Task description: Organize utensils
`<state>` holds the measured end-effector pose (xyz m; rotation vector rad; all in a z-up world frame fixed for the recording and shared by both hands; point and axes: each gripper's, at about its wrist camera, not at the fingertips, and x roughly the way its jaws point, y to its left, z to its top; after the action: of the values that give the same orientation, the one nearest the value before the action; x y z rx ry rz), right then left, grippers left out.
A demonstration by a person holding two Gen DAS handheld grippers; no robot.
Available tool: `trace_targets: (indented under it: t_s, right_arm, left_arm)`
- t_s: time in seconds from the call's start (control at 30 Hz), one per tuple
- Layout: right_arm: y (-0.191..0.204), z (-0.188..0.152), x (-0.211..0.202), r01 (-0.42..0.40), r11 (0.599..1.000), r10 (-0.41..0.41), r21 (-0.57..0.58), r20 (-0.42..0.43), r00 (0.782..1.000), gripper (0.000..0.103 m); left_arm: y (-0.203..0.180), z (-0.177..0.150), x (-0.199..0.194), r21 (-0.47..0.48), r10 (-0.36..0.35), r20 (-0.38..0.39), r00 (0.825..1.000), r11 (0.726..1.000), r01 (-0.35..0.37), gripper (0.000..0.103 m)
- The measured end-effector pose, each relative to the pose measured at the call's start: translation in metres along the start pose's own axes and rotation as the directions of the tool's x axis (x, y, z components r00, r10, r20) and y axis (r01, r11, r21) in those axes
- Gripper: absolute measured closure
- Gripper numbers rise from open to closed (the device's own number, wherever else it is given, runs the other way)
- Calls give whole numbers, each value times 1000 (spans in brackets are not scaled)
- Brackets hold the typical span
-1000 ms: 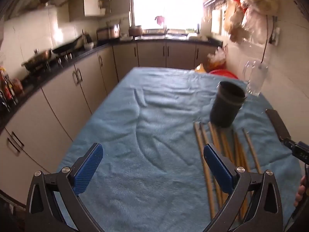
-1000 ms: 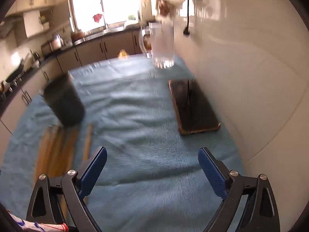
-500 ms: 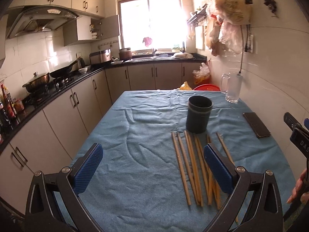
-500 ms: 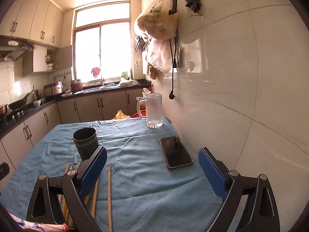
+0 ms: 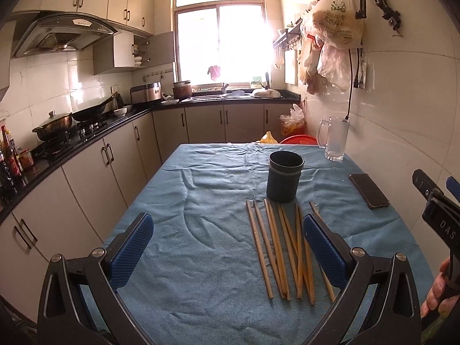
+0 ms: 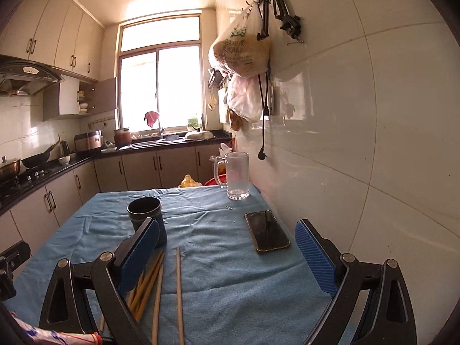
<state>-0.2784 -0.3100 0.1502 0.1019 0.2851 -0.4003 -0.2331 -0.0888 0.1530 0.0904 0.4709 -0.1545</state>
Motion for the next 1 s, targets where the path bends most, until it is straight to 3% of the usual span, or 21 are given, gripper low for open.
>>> trace_targets:
  t_s: [0.33, 0.6, 1.0]
  right_arm:
    - [15, -4, -16, 34, 998, -32, -46, 42, 999, 5]
    - [19, -9, -21, -30, 999, 31, -37, 35, 999, 5]
    - [17, -11, -20, -19, 1000, 20, -19, 31, 999, 5]
  left_arm:
    - [4, 0, -17, -19, -4, 52, 999, 1000, 5, 0]
    - [6, -3, -21, -38, 2, 73, 997, 999, 1, 0]
    - [6, -5, -21, -33, -3, 84, 996, 999, 6, 0]
